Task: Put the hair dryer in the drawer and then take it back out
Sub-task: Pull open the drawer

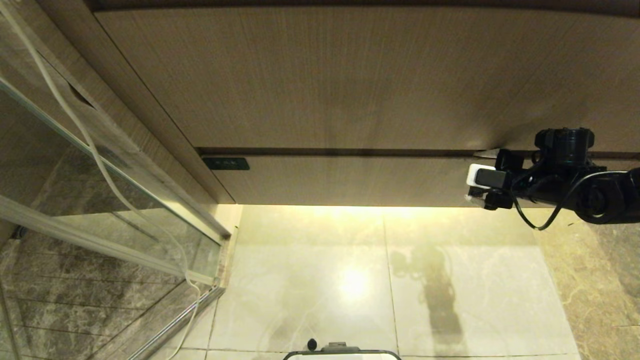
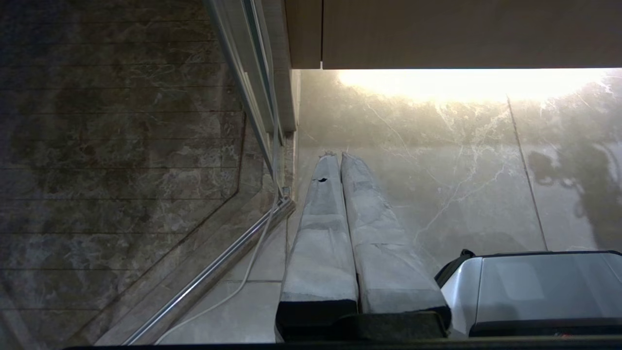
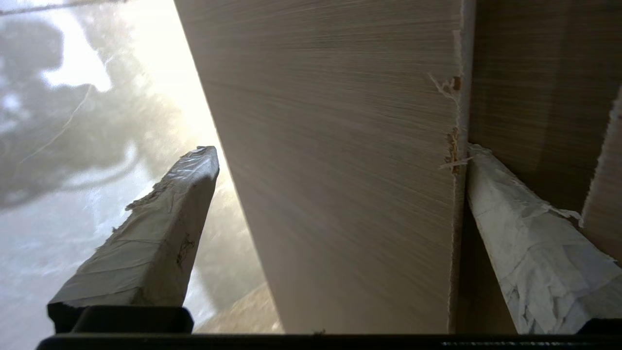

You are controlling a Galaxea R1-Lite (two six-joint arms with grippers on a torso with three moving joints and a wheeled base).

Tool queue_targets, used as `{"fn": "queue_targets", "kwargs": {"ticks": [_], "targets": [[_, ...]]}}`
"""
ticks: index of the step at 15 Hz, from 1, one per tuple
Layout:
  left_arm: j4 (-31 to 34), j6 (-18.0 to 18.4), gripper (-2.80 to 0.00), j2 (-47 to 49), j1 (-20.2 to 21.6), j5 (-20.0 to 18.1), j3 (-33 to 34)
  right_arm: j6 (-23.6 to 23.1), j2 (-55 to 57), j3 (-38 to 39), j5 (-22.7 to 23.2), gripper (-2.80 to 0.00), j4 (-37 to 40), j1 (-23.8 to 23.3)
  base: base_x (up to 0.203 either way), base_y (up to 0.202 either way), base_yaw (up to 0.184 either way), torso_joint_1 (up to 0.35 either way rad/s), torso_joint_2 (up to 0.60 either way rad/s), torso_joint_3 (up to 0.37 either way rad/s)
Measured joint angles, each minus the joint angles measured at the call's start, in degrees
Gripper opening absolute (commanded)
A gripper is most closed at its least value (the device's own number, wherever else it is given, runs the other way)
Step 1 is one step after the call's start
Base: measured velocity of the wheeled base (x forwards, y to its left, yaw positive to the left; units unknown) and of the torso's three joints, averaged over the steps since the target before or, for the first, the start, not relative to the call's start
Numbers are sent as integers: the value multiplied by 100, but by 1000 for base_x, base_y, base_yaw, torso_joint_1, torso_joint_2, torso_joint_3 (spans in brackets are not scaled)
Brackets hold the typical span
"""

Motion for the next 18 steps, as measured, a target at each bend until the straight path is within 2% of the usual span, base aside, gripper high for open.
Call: {"fn": "queue_targets", "kwargs": {"ticks": [3,7,10,18], "targets": [[-7,-3,-280,0,0,2,0,73,-174,6,-200,0,741,-33,0,0,0,0,0,0],[-6,-2,-280,0,0,2,0,118,-406,283,-181,0,1157,-84,0,0,0,0,0,0],[-7,0,-280,0,0,0,0,323,-542,507,-225,0,1415,-130,0,0,0,0,0,0],[-6,-4,-280,0,0,2,0,398,-847,665,-22,0,1256,-236,0,0,0,0,0,0]]}}
